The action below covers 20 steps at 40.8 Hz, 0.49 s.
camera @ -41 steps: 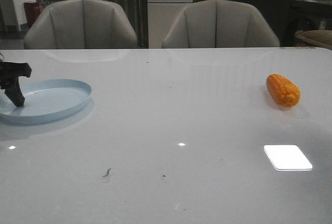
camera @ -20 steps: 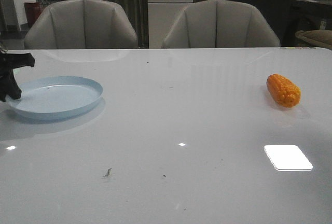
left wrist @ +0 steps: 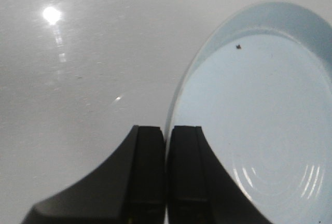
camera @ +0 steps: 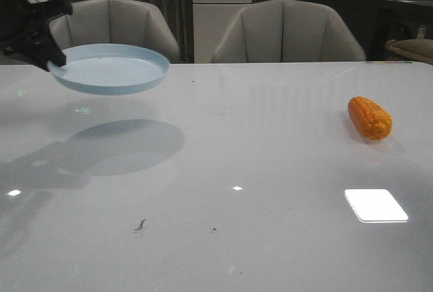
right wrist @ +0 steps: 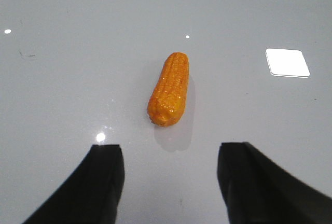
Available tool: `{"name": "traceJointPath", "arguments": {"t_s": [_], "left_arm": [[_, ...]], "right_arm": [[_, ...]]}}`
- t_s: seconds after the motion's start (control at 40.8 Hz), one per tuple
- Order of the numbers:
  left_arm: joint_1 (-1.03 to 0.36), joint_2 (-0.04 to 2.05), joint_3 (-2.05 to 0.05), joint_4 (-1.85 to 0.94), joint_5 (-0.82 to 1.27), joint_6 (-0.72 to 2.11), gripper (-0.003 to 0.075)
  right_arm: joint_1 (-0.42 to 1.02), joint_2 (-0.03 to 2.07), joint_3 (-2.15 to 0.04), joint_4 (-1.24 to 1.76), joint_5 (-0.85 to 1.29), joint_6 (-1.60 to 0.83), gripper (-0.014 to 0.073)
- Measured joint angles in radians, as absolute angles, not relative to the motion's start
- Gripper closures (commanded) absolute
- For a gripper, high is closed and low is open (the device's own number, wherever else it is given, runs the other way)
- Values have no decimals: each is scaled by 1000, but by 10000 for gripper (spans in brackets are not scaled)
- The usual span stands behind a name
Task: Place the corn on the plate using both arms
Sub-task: 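Grip the rim of the light blue plate with the left gripper and lift it, then lower the plate onto the table center and open the left gripper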
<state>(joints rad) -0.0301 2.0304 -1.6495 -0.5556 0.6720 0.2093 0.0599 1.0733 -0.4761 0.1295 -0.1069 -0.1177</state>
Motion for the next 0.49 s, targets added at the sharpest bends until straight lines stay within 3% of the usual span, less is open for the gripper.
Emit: {"name": "traceJointPath", "arguments": {"t_s": [0.49], "left_arm": [[-268, 2069, -1671, -570, 625, 209, 627]], "right_arm": [[60, 1073, -476, 129, -107, -118, 85]]}}
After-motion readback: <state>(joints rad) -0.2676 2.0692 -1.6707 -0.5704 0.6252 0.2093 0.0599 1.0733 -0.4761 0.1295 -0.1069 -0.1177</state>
